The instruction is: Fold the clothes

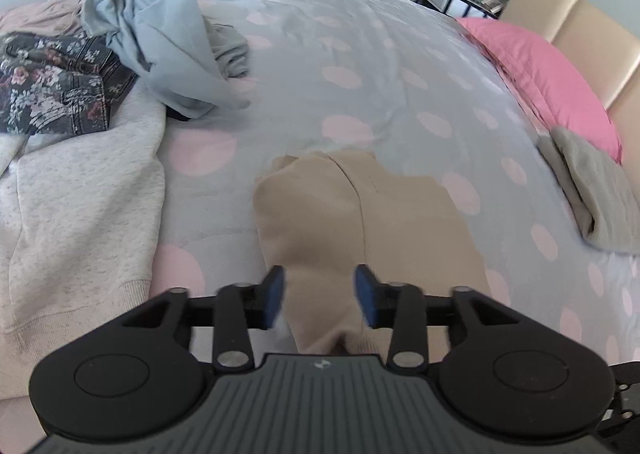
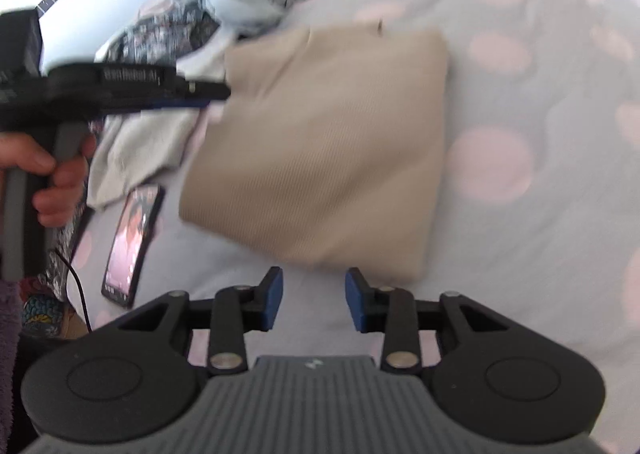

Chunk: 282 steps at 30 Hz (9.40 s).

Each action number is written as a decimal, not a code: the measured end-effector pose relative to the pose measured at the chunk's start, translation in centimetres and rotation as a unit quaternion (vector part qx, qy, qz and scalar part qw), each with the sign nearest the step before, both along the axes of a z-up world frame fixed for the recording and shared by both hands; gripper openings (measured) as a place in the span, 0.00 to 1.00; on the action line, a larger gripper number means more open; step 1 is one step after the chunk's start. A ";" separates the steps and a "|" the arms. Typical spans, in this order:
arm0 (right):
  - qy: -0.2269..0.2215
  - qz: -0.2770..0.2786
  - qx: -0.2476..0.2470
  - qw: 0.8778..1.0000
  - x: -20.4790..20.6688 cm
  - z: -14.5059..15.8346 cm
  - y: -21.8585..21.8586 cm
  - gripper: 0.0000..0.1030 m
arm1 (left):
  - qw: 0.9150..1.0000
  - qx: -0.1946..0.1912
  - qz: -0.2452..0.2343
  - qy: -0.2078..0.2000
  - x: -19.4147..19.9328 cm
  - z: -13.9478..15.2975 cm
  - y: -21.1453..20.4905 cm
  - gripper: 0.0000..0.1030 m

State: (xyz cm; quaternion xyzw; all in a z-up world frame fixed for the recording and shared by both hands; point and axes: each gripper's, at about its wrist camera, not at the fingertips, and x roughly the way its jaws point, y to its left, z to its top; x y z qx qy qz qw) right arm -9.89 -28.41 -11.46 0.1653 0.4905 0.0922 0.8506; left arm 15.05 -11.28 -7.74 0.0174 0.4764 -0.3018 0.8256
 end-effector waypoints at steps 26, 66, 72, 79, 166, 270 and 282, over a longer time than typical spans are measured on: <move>0.000 -0.126 0.062 0.990 16.4 -4.2 -9.0 0.47 | 0.995 -0.055 0.028 0.083 7.7 -7.6 -2.4 0.40; -0.095 -0.111 -0.080 0.986 -3.9 -3.9 0.0 0.27 | 0.994 0.078 -0.041 -0.064 -10.8 -4.9 -1.5 0.05; -0.113 -0.117 -0.079 0.983 -3.3 -4.5 0.4 0.19 | 0.989 0.108 -0.018 -0.100 -12.4 -5.5 -2.9 0.05; -0.111 -0.100 -0.145 0.978 -4.4 -2.9 1.7 0.06 | 0.992 0.090 -0.012 -0.091 -12.0 -5.7 -2.1 0.05; -0.221 -0.468 0.132 0.846 -24.5 9.6 -28.0 0.25 | 0.923 -0.146 -0.356 0.008 -20.7 8.7 -35.9 0.26; -0.009 -0.662 -0.123 0.739 -27.6 0.0 -39.9 0.13 | 0.809 0.039 -0.571 -0.133 -32.8 -0.3 -60.6 0.06; 0.023 -0.613 -0.098 0.784 -25.5 -1.8 -38.4 0.11 | 0.814 0.104 -0.558 -0.123 -32.0 -6.2 -58.7 0.02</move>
